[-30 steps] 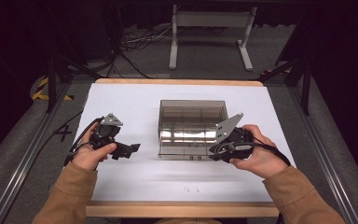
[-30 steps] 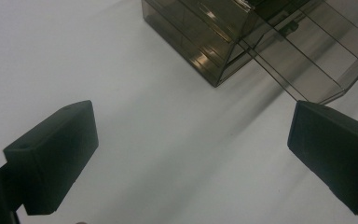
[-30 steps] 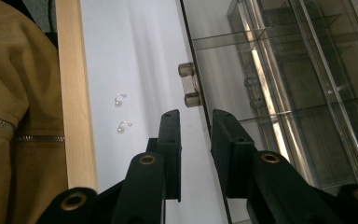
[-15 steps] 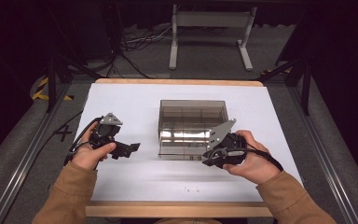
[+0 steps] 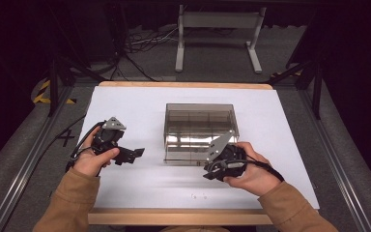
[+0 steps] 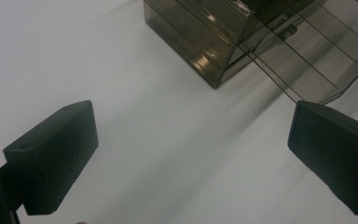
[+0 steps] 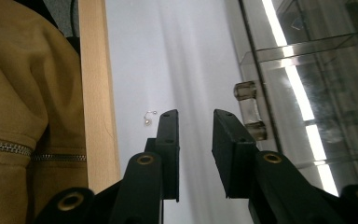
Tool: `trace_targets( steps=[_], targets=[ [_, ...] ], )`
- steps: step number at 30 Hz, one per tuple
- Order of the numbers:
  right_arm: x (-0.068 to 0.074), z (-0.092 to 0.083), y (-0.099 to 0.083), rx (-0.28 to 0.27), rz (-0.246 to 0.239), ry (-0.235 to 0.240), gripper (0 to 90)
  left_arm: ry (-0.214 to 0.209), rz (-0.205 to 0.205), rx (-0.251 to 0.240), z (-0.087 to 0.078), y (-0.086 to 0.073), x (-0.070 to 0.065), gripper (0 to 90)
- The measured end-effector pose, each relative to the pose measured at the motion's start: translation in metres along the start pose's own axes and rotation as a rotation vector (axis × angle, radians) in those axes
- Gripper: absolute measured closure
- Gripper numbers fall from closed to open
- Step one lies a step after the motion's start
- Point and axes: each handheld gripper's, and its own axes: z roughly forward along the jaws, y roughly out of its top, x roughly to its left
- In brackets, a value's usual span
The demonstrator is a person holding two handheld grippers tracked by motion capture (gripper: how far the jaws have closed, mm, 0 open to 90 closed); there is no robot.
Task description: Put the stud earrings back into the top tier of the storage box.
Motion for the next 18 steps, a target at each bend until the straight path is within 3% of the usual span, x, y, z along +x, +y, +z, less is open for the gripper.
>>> trace_targets(
  steps=[18],
  targets=[
    [0.012, 0.034, -0.01, 0.081, 0.004, 0.049, 72.0, -0.004, 0.0, 0.003, 0.0, 0.0, -0.001, 2.2]
  ],
)
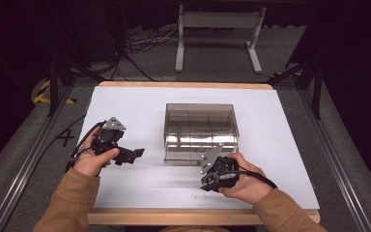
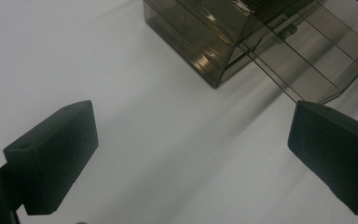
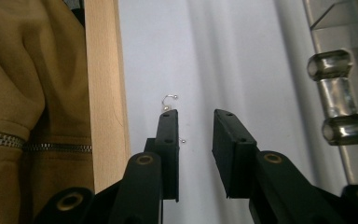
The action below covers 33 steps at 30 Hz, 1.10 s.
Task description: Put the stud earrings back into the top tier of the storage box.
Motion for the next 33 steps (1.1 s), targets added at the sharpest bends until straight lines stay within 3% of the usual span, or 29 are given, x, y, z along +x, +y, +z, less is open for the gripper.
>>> trace_targets(
  steps=[33],
  targets=[
    [0.01, 0.034, -0.009, 0.065, -0.011, 0.049, 74.3, 0.002, -0.003, -0.003, 0.0, 0.0, -0.001, 2.2]
  ],
)
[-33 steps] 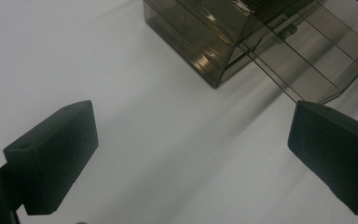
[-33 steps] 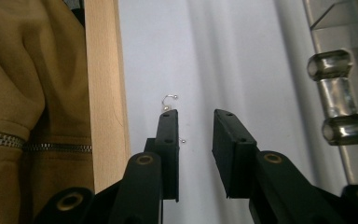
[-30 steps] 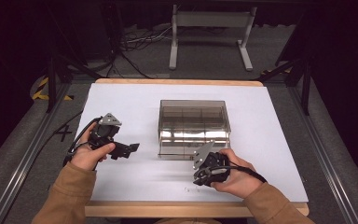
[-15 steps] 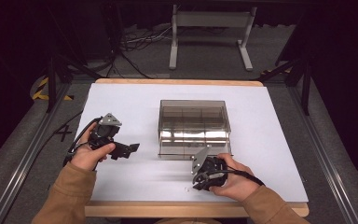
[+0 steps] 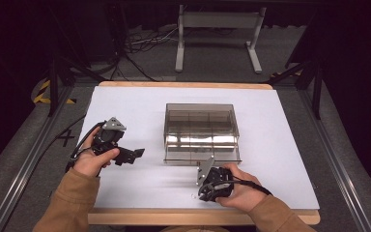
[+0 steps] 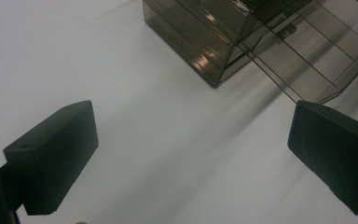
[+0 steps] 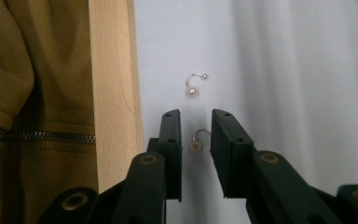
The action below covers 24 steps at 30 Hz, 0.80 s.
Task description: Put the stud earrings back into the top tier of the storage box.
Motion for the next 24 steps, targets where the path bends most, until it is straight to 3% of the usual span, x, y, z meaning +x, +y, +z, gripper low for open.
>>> trace_targets(
  steps=[6, 15, 24],
  targets=[
    [0.0013, 0.0047, -0.0005, 0.031, -0.004, -0.008, 78.2, -0.004, 0.004, 0.003, -0.0002, 0.0002, 0.0007, 2.2],
    [0.0022, 0.0055, 0.0001, 0.033, -0.021, -0.03, 85.8, -0.004, 0.003, 0.003, -0.0003, 0.0001, 0.0007, 2.2],
    [0.0014, 0.005, 0.0009, 0.039, -0.018, -0.025, 86.6, -0.001, 0.001, 0.0, -0.0007, 0.0001, 0.001, 2.2]
  ],
)
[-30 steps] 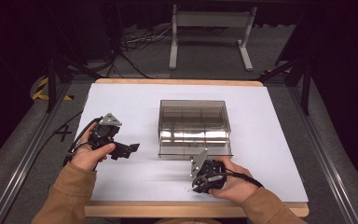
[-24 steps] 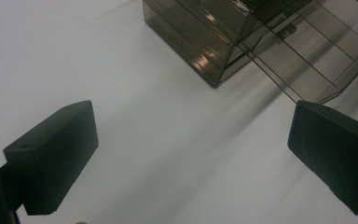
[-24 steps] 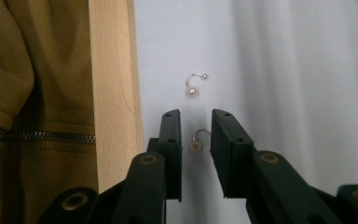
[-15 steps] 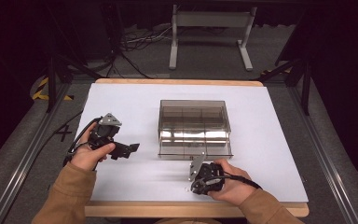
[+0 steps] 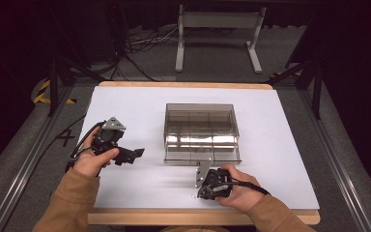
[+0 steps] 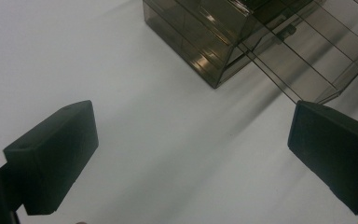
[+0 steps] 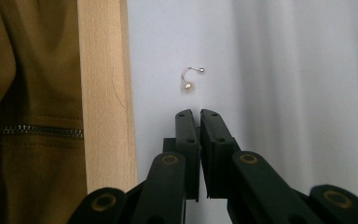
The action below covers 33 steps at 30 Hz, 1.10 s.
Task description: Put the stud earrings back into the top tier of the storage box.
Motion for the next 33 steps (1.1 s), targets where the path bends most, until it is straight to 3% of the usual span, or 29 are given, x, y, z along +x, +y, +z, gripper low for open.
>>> trace_targets(
  steps=[20, 33],
  targets=[
    [-0.002, -0.03, 0.007, -0.045, -0.014, -0.043, 86.6, -0.001, 0.004, -0.004, -0.001, 0.0, 0.0, 2.2],
    [-0.005, -0.046, 0.014, -0.074, -0.015, -0.045, 86.6, -0.002, -0.003, -0.005, -0.001, 0.0, 0.0, 2.2]
  ],
)
